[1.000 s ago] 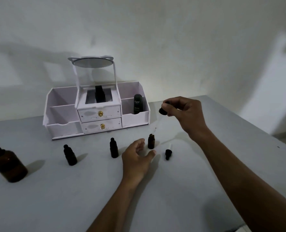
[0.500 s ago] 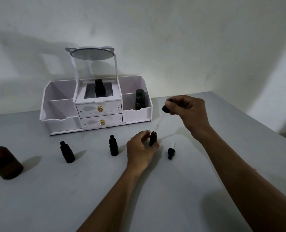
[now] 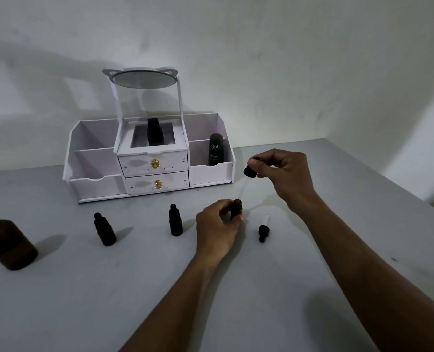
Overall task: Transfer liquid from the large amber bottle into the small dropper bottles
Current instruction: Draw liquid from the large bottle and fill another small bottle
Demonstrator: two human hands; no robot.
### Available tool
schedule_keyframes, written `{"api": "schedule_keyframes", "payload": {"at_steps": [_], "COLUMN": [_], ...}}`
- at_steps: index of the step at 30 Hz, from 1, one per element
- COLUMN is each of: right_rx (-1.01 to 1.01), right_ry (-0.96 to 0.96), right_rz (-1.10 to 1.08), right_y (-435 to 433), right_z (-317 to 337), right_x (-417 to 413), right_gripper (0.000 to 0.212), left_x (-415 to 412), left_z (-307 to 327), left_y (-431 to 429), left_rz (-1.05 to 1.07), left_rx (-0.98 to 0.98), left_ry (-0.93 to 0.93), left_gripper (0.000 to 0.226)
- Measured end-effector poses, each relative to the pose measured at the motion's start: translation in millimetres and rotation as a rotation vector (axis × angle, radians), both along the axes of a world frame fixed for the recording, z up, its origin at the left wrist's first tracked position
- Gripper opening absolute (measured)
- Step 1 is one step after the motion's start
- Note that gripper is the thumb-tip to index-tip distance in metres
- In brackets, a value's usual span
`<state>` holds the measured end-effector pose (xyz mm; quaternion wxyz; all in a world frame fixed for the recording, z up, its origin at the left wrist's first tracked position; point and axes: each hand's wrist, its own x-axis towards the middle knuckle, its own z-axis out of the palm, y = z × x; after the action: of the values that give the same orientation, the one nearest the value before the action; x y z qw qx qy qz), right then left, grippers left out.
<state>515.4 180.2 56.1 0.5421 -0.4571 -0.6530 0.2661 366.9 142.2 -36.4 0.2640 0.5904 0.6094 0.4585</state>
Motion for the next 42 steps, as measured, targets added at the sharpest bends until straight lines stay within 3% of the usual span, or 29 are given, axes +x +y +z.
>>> {"api": "schedule_keyframes", "payload": {"at_steps": [14,21,24,26,29,33,42], "right_rx": [0.046,0.182,0.149,0.137,0.171,0.175,0.109], "right_ry": [-0.049,0.035,0.123,0.151,0.116,0.084,0.158], "right_rz": [0.033,0.109,0.255,0.329,0.399,0.45,0.588], "right_y": [-7.5,-26.3,-47.6,-55.4,-64.2,-73.8,-75.6], "right_z": [11.1,58.4,76.5,79.9,76.7,68.2,59.7], "right_x": [-2.0,-13.1,-43.9,-70.0,-120.2,-185.3,-297.3], "right_gripper": [0.007,0.007,0.031,0.036,0.019,0.02,0.011], "left_x": [-0.1,-12.3,-43.8,-70.1,-120.5,-191.9,-310.6], "left_z": [-2.4,12.6,9.6,6.1,7.1,6.5,9.1], "left_y": [2.1,-35.7,-64.8,-83.3,-110.5,-139.2,-164.0], "left_rz": [-0.004,-0.064,-0.048,-0.002,0.112,0.261,0.594], "left_rx": [0.001,-0.117,-0.167,-0.17,-0.13,-0.099,-0.026], "left_ry": [0.04,-0.16,-0.245,-0.28,-0.24,-0.27,-0.318], "left_gripper": [0.039,0.057,0.047,0.047,0.052,0.033,0.044]}}
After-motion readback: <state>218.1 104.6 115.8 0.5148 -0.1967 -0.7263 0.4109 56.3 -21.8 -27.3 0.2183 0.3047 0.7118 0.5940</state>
